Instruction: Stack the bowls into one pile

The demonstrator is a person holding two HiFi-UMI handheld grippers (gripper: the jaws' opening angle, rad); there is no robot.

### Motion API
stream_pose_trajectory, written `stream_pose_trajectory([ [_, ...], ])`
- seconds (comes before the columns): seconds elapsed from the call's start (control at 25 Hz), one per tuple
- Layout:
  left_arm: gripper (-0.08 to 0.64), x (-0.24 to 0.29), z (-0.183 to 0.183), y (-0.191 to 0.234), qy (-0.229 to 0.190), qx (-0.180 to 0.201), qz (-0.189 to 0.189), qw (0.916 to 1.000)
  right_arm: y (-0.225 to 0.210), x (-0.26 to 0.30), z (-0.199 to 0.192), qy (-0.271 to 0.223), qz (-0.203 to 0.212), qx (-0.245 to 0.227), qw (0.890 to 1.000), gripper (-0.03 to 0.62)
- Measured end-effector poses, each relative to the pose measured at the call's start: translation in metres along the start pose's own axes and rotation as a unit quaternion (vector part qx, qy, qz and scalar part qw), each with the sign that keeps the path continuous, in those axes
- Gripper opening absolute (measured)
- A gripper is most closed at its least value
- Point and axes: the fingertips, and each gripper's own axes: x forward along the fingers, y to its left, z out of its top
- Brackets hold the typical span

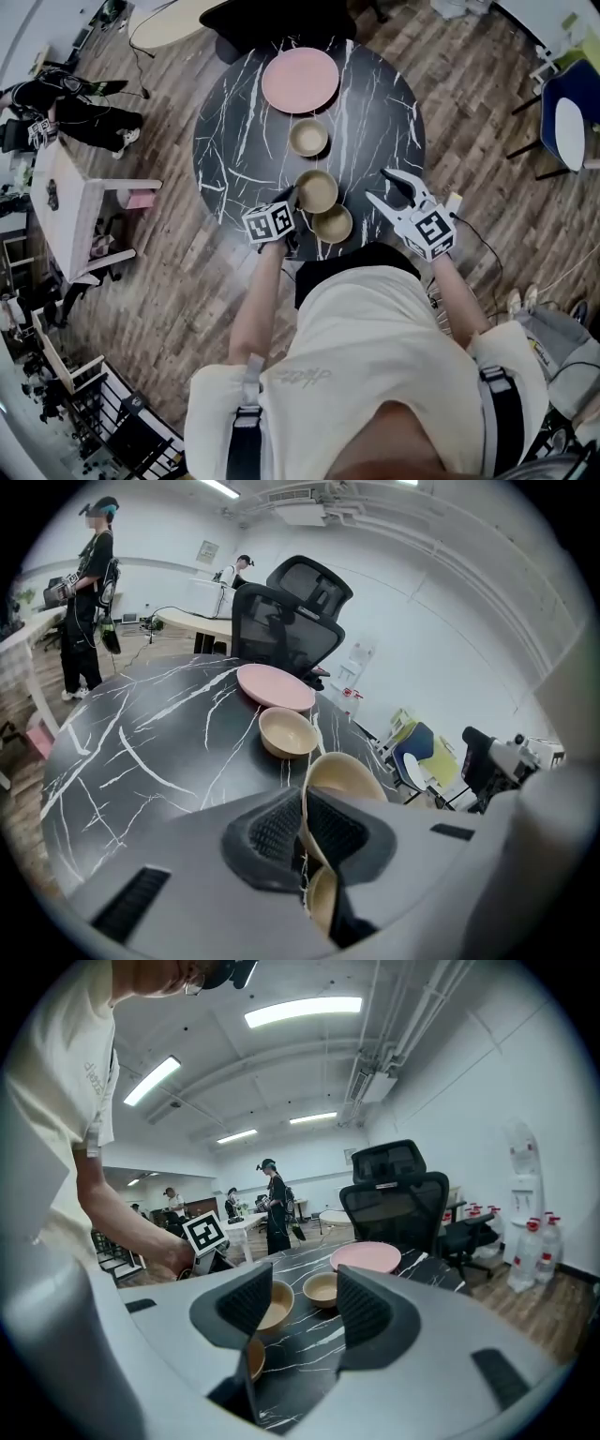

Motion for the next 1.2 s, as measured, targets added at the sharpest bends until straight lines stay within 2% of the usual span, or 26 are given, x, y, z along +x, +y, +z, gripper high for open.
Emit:
stream_pose_trajectory([
  [0.16,0.035,-0.012,-0.010,-0.012,0.009,0.015,-0.011,0.9998,0.008,-0.003,-0.005,0.004,0.003,-0.002,1.000,0.213],
  [0.56,0.035,-0.020,-0.046,-0.029,0.033,0.010,-0.038,0.9987,0.016,-0.004,-0.018,0.012,0.001,-0.001,1.000,0.213],
  [1.2,0.035,-0.012,-0.081,-0.034,0.068,0.028,-0.034,0.9967,0.029,-0.002,-0.034,0.045,0.009,-0.021,0.999,0.213],
])
